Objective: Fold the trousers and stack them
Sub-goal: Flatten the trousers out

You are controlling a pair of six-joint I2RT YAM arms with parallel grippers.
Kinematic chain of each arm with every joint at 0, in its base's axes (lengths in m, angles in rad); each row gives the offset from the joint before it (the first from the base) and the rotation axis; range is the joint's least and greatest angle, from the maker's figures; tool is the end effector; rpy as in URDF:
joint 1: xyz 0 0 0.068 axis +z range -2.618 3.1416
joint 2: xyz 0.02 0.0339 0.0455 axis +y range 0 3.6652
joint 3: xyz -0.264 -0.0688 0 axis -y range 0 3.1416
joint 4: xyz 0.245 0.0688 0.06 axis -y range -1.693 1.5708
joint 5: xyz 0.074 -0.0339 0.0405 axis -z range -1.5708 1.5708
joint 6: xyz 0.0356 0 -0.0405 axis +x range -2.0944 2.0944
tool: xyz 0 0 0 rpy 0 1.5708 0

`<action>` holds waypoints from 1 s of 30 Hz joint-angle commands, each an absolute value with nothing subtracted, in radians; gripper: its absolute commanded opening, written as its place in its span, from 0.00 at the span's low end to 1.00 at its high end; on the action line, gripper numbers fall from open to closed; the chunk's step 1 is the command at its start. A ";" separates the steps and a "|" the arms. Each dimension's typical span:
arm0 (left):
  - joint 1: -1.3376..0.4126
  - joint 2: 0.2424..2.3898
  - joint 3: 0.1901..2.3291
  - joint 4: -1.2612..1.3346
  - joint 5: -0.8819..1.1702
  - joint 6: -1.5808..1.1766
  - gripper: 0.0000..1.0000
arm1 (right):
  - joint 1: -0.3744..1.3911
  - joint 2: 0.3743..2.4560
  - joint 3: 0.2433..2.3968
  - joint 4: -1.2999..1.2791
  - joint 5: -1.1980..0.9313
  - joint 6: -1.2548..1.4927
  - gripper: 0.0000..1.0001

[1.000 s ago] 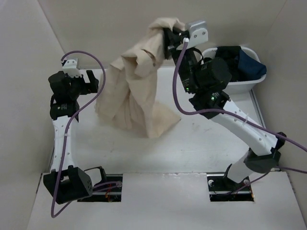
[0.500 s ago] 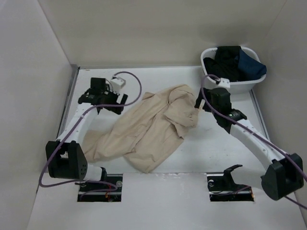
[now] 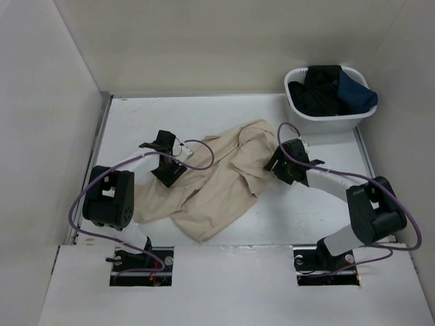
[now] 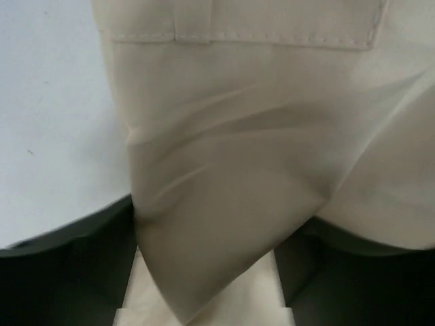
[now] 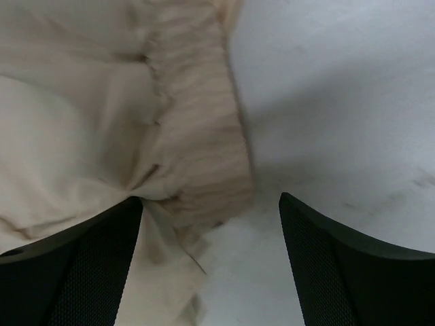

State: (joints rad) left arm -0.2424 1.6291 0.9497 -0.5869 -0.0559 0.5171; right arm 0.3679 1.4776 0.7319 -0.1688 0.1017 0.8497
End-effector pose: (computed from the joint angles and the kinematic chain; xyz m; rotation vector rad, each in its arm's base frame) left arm 0.2883 -0.0692 0.1653 1.0430 2.6462 0.1385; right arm 0.2653 0.0984 0.1675 0.6437 2.4370 0.3855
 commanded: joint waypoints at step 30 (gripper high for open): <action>-0.131 1.324 0.766 -0.396 0.008 0.615 0.91 | 0.590 1.528 1.776 -0.359 0.147 0.611 0.00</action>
